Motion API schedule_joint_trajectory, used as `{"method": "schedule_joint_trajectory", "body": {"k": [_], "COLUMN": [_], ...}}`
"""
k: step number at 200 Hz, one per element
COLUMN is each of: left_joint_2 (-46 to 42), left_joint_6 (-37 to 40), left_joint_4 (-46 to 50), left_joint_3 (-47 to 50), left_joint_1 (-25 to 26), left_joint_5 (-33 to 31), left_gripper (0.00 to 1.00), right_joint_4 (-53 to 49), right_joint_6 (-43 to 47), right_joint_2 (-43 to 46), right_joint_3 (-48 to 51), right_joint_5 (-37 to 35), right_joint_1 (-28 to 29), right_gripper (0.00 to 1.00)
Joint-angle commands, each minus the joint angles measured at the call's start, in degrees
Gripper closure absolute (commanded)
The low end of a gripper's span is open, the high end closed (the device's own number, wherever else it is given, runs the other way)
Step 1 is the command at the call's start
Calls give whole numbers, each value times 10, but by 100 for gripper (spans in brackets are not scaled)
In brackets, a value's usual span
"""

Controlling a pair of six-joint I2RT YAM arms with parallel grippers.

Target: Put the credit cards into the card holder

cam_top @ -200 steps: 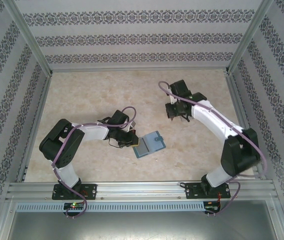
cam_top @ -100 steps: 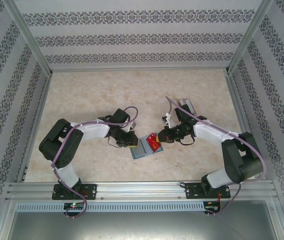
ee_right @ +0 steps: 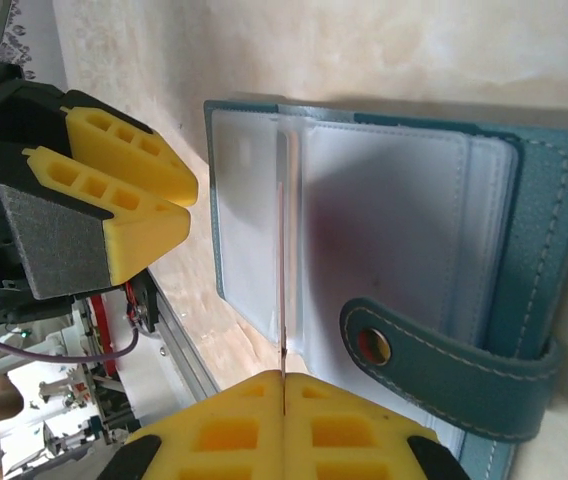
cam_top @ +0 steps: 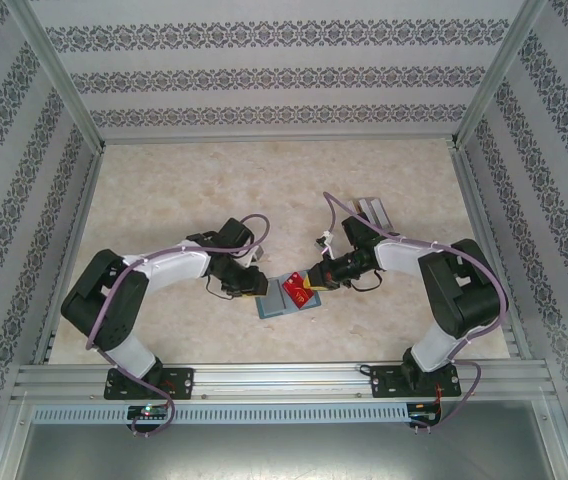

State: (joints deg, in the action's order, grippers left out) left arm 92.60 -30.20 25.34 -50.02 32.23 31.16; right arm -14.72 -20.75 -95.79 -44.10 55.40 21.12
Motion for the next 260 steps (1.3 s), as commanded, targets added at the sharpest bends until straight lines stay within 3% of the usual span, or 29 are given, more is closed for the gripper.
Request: {"method": "schedule_joint_trajectory", "body": {"k": [1, 26, 91, 147, 183, 236, 260], "left_joint_2": [-23, -8, 15, 23, 24, 18, 15], "left_joint_6": [-2, -19, -9, -4, -11, -22, -33], "left_joint_4": [21, -4, 1, 11, 1, -13, -38], "left_joint_3": [35, 45, 29, 13, 19, 27, 40], "left_joint_1": [-8, -8, -8, -9, -8, -9, -8], "left_joint_5": [-28, -8, -44, -52, -46, -34, -15], "left_gripper": [72, 77, 85, 89, 91, 92, 92], "right_joint_4": [22, 40, 59, 134, 235, 266, 299], "right_joint_6": [4, 0, -5, -71, -165, -219, -273], "right_joint_2": [-24, -51, -65, -74, -45, -20, 3], "right_joint_3": [-8, -9, -9, 9, 57, 74, 95], "right_joint_5": [22, 26, 15, -10, -72, -113, -172], "right_joint_1": [1, 2, 10, 33, 47, 89, 116], "right_gripper": [100, 100, 100, 95, 93, 92, 90]}}
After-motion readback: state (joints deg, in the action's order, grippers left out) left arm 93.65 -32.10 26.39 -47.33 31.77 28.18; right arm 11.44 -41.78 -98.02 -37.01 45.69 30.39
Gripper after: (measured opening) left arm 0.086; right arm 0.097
